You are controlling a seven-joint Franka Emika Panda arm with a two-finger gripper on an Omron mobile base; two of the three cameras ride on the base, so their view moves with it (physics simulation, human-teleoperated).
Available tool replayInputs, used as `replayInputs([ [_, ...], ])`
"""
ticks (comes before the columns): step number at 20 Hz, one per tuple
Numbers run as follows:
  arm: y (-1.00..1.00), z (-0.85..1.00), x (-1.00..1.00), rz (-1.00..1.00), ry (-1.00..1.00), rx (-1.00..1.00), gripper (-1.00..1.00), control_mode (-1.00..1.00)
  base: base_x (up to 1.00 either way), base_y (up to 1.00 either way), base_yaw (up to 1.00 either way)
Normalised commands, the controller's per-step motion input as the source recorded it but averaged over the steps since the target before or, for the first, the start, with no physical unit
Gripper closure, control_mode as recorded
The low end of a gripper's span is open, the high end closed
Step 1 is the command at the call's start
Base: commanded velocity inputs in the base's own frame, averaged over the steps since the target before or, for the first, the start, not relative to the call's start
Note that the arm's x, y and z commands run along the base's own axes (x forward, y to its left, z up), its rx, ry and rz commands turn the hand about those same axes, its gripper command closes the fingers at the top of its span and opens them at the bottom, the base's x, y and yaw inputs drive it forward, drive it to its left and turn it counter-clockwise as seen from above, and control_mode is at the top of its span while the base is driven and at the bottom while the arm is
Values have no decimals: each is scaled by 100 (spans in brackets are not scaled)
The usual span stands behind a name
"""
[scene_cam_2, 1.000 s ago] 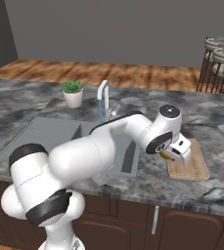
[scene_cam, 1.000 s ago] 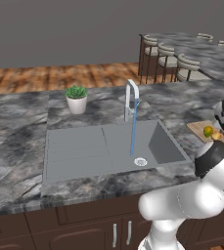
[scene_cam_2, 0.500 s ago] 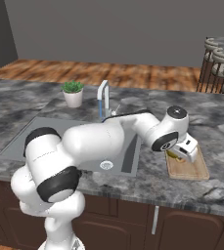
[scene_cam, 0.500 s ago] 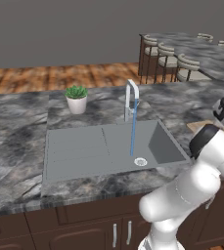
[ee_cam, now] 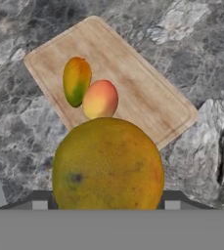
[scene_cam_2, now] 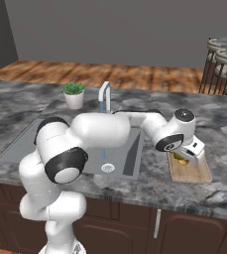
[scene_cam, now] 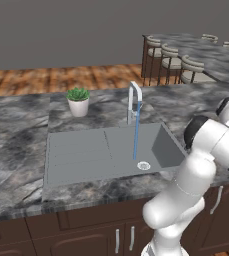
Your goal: Pick the mango, orange, mango from the sink and place them on the cutting board to airdry. Then turn off the sink faucet.
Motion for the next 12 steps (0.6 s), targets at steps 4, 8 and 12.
replayInputs([
  [4,-21,-21,25,0,0,0,100,-100,0,0,0],
  [8,-24,-22,25,0,0,0,100,-100,0,0,0],
  [12,-28,-10,11,0,0,0,100,-100,0,0,0],
])
